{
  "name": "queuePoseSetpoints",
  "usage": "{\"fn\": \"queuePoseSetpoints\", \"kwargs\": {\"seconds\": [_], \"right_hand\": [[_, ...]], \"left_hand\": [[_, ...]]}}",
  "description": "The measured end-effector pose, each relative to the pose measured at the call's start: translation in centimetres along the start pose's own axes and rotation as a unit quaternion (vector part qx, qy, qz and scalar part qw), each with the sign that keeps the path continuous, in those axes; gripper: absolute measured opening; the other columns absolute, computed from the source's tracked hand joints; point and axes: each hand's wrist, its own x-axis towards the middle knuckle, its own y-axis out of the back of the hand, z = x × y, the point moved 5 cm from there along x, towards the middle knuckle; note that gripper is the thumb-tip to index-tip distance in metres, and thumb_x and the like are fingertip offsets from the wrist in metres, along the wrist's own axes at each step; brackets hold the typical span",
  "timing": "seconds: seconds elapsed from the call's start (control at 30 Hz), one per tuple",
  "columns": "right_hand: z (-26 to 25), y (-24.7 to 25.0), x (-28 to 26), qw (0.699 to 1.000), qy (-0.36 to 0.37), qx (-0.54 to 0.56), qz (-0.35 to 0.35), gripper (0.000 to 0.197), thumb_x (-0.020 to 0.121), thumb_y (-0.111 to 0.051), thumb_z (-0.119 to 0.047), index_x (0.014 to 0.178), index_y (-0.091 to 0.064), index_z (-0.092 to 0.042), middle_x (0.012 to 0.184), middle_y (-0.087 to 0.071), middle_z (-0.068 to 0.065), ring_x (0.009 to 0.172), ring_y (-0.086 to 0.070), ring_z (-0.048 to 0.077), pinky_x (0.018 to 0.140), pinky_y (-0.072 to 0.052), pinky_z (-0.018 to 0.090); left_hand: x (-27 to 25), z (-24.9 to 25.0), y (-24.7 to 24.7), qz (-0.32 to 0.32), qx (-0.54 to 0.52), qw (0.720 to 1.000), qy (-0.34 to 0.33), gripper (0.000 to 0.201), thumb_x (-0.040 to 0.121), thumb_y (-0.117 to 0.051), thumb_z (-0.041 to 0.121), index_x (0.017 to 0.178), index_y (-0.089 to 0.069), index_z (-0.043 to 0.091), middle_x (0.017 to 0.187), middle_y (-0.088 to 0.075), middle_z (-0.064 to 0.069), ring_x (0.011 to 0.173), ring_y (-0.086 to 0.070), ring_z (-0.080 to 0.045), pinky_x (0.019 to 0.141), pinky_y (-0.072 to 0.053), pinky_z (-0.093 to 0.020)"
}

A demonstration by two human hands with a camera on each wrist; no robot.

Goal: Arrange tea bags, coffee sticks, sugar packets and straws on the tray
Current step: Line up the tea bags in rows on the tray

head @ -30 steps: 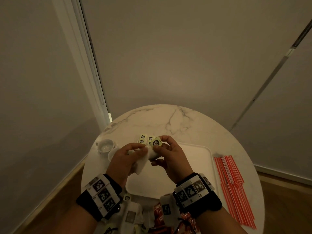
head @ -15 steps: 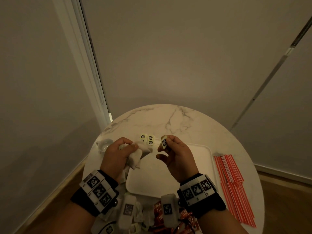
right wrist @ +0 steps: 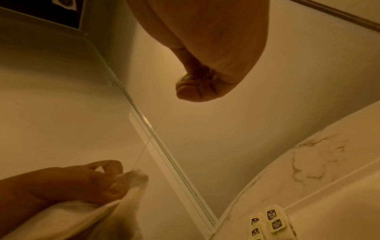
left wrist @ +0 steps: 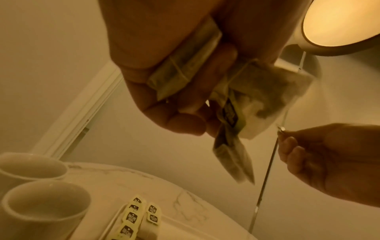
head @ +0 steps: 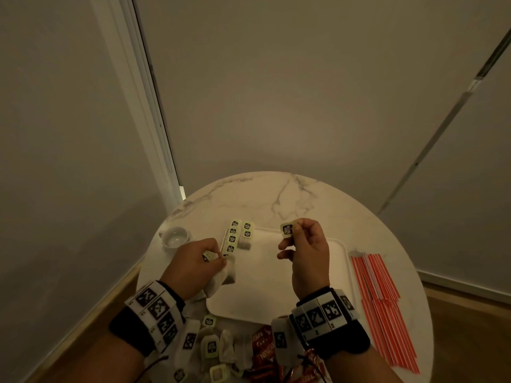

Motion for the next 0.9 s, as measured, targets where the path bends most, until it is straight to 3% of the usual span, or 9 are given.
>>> {"fn": "queuePoseSetpoints", "kwargs": {"seconds": [0.17, 0.37, 0.5, 0.57, 0.63, 0.7, 0.77, 0.83, 0.9], "right_hand": [[-0.5, 0.6, 0.7, 1.000, -0.004, -0.013, 0.019, 0.016, 0.098, -0.045, -0.007, 0.088, -0.055, -0.013, 0.082, -0.059, 0.005, 0.062, -0.052, 0.012, 0.043, -0.041, 0.026], [-0.7, 0.3, 0.6, 0.957, -0.128, 0.170, -0.197, 0.008, 0.080, -0.048, -0.009, 0.073, -0.050, -0.013, 0.076, -0.051, 0.006, 0.060, -0.048, 0.022, 0.046, -0.040, 0.028], [1.5, 0.4, -1.2, 0.931, -0.151, 0.136, -0.305, 0.020, 0.067, -0.062, -0.022, 0.061, -0.051, -0.005, 0.078, -0.051, 0.014, 0.055, -0.050, 0.026, 0.052, -0.041, 0.031], [2.7, 0.1, -2.3, 0.925, -0.182, 0.070, -0.327, 0.024, 0.069, -0.064, -0.024, 0.068, -0.052, -0.003, 0.081, -0.054, 0.016, 0.056, -0.056, 0.029, 0.054, -0.044, 0.033], [3.3, -0.4, -2.8, 0.924, -0.200, -0.001, -0.326, 0.024, 0.075, -0.065, -0.020, 0.087, -0.053, -0.003, 0.085, -0.057, 0.016, 0.059, -0.061, 0.031, 0.055, -0.049, 0.034], [3.3, -1.2, -2.5, 0.930, -0.176, -0.076, -0.312, 0.031, 0.081, -0.066, -0.021, 0.108, -0.055, -0.013, 0.089, -0.057, 0.014, 0.058, -0.061, 0.030, 0.056, -0.050, 0.035], [2.4, -2.4, -2.0, 0.936, -0.118, -0.137, -0.301, 0.030, 0.088, -0.067, -0.027, 0.116, -0.057, -0.024, 0.087, -0.056, 0.007, 0.057, -0.057, 0.024, 0.055, -0.049, 0.033], [1.3, -3.7, -1.6, 0.930, -0.050, -0.199, -0.305, 0.019, 0.092, -0.062, -0.030, 0.107, -0.063, -0.019, 0.083, -0.058, 0.004, 0.060, -0.054, 0.019, 0.055, -0.046, 0.031], [0.6, -4.4, -1.3, 0.915, 0.003, -0.262, -0.306, 0.023, 0.093, -0.060, -0.035, 0.092, -0.066, -0.012, 0.082, -0.066, 0.010, 0.062, -0.055, 0.020, 0.055, -0.044, 0.033]], "left_hand": [[-0.3, 0.7, -0.6, -0.021, 0.011, 1.000, -0.021, 0.029, 0.080, -0.071, 0.010, 0.060, -0.053, 0.021, 0.064, -0.057, 0.007, 0.061, -0.052, -0.001, 0.054, -0.036, -0.009], [0.4, -0.6, 0.5, 0.054, -0.143, 0.987, 0.056, 0.013, 0.083, -0.071, 0.014, 0.071, -0.068, 0.015, 0.073, -0.066, 0.001, 0.067, -0.058, -0.013, 0.056, -0.045, -0.016], [1.1, 0.3, 1.7, 0.115, -0.193, 0.973, 0.052, 0.010, 0.084, -0.069, 0.014, 0.074, -0.071, 0.014, 0.079, -0.069, 0.002, 0.072, -0.061, -0.004, 0.066, -0.046, -0.016], [1.4, 1.3, 1.8, 0.116, -0.199, 0.972, 0.043, 0.008, 0.084, -0.069, 0.013, 0.077, -0.072, 0.011, 0.079, -0.069, 0.001, 0.066, -0.060, 0.004, 0.059, -0.046, -0.009], [1.5, 1.9, 1.4, 0.092, -0.220, 0.970, 0.041, 0.008, 0.083, -0.070, 0.013, 0.077, -0.072, 0.009, 0.079, -0.070, -0.002, 0.068, -0.062, 0.000, 0.060, -0.048, -0.013], [1.7, 2.5, 0.7, 0.050, -0.215, 0.975, 0.032, 0.007, 0.082, -0.071, 0.017, 0.078, -0.073, 0.011, 0.083, -0.072, -0.002, 0.077, -0.065, -0.009, 0.069, -0.051, -0.021], [1.6, 3.2, -0.1, 0.005, -0.220, 0.975, 0.034, 0.008, 0.083, -0.070, 0.017, 0.081, -0.072, 0.009, 0.079, -0.070, -0.001, 0.070, -0.063, -0.010, 0.062, -0.050, -0.021], [1.2, 3.6, -0.9, -0.027, -0.259, 0.964, 0.052, 0.010, 0.086, -0.066, 0.013, 0.085, -0.069, 0.004, 0.060, -0.062, 0.001, 0.048, -0.053, -0.008, 0.045, -0.041, -0.019], [0.8, 3.5, -1.5, -0.043, -0.322, 0.943, 0.076, 0.011, 0.087, -0.063, 0.009, 0.087, -0.065, -0.001, 0.053, -0.051, -0.003, 0.038, -0.040, -0.008, 0.042, -0.036, -0.021]]}}
